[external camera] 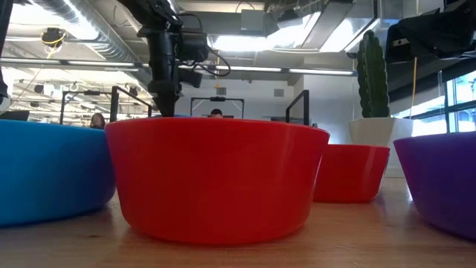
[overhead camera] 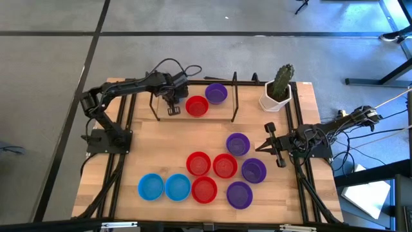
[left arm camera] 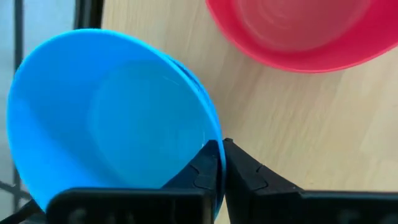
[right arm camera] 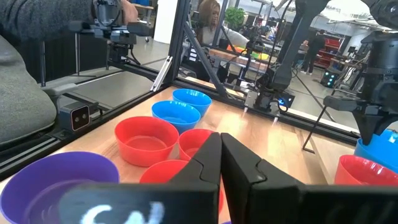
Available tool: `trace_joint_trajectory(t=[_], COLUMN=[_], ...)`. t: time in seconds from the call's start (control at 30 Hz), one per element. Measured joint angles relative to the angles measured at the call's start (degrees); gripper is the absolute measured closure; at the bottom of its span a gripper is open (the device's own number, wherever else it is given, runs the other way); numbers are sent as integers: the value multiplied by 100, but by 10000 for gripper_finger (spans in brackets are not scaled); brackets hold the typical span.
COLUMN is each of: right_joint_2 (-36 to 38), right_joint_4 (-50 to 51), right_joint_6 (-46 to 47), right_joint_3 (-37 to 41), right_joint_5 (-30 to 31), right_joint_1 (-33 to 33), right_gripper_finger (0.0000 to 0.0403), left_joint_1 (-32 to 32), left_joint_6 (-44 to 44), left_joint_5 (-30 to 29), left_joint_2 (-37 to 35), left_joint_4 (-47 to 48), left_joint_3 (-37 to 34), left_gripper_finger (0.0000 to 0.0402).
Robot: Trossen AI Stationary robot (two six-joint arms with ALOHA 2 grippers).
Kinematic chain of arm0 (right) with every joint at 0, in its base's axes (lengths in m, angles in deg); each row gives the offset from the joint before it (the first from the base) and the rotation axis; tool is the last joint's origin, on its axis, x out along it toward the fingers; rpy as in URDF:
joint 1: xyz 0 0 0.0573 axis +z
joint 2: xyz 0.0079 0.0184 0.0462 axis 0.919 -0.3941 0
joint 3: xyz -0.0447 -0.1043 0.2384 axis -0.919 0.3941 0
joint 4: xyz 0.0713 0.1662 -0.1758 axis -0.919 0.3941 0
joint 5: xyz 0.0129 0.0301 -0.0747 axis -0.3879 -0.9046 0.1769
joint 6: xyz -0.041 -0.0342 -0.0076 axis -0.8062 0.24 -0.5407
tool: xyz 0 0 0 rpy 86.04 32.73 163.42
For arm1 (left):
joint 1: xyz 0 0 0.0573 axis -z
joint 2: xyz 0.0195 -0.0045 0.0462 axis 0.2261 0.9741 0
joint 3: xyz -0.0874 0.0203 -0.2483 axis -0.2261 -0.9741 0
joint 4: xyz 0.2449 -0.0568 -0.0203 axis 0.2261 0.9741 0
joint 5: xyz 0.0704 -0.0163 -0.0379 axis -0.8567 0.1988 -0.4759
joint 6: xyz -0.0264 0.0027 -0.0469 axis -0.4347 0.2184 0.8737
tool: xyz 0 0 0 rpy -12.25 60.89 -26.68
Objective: Pick & Place Mini bowls
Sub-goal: Stack the blue bowl on top of the blue bowl on the shelf, then stack the red bowl on top of the red bowl on the shelf
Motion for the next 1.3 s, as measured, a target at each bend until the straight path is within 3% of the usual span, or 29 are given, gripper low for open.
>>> trace_joint_trajectory(t=[0.57, 0.8, 0.93, 1.1, 1.3], right_joint_2=[0, -1, -2, 0, 0], right_joint_4=[0, -1, -2, -2, -2], right_joint_6=[0, 0, 0, 29, 136], right_joint_3=[0, 0, 0, 0, 0], right_joint_5=[1, -1, 0, -1, -1], right_joint_1=[0, 2, 0, 0, 2], right_gripper_finger=[393, 393, 393, 393, 393], left_joint_1=[13, 258, 612, 1086, 1416], left_joint_6=[12, 173, 167, -183, 251], left_joint_5=[104, 353, 1090, 2674, 2624], left_joint_2=[-15, -507, -1339, -3088, -5393], left_joint_4=[21, 732, 677, -1488, -3885], left_joint_3=[4, 518, 566, -548, -2878], left_gripper_finger=[293, 271, 273, 298, 348])
